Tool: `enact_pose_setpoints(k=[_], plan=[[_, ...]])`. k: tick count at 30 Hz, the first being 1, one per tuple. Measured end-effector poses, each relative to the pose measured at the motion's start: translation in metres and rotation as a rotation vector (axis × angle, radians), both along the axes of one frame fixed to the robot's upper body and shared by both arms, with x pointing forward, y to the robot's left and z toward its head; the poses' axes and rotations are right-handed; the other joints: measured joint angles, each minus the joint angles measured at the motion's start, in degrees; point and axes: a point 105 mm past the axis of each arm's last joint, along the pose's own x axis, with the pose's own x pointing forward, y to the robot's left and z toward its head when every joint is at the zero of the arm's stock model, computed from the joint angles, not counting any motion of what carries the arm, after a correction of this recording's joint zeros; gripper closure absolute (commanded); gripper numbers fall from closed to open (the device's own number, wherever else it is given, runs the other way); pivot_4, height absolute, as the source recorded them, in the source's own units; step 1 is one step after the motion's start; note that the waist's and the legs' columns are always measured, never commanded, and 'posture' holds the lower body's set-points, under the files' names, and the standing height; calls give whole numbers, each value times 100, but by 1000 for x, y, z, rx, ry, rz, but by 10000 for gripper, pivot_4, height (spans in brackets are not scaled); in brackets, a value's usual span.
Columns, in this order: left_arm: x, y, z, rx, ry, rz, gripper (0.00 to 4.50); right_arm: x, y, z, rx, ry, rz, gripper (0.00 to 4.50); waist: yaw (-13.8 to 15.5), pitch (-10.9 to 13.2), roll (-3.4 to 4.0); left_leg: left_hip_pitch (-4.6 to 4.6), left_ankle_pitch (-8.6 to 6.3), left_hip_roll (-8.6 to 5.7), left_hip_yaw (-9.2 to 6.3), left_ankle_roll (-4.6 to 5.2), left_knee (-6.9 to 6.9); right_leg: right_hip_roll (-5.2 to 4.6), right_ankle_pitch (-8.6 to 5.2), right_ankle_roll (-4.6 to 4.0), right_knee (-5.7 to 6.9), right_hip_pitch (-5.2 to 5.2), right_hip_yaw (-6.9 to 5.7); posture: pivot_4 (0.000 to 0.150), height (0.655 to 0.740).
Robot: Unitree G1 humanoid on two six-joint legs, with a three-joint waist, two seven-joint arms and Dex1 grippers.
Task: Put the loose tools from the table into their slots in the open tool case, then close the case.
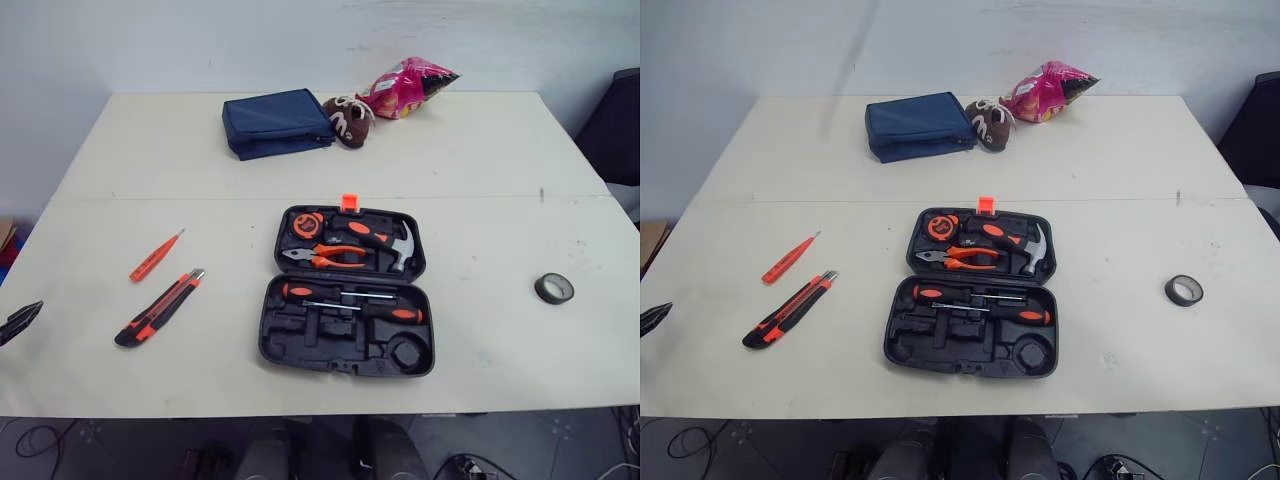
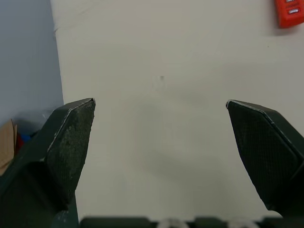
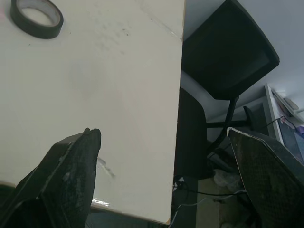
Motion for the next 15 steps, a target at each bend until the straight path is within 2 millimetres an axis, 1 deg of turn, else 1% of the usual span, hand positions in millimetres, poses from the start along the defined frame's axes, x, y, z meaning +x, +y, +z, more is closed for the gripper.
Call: enact_pose_setpoints(k=[4,8,9,12,14,15], plan=[[9,-9,6,-24,-46,-36,0,23,12,3,40,-47,50,482,4,-2,10,0,-1,0,4,-3,-7,-1,-2,-4,4,-9,3,1500,7400],[17,-20,7,-66,-64,-82,0,44,31,-2,116,-58,129,482,20,0,12,-4,5,1,5,5,-7,2,-3,-5,6,-14,-2,1500,7400],[19,-24,8,-71,-66,-106,0,52,39,-1,140,-69,159,482,27,0,12,-5,4,-1,8,5,-6,1,-3,-5,7,-14,0,1500,7400],[26,-46,20,-83,-69,-228,0,80,80,2,225,-107,316,482,39,0,11,-5,2,1,8,1,3,1,-3,-5,14,-14,3,1500,7400],[29,-63,28,-90,-58,-308,0,94,109,5,259,-109,434,482,40,2,16,-6,2,1,8,2,2,1,-3,-5,16,-14,4,1500,7400],[30,-72,32,-95,-56,-342,0,100,120,7,265,-108,483,482,40,5,21,-6,5,0,8,7,2,1,-3,-5,29,-14,5,1500,7400]])
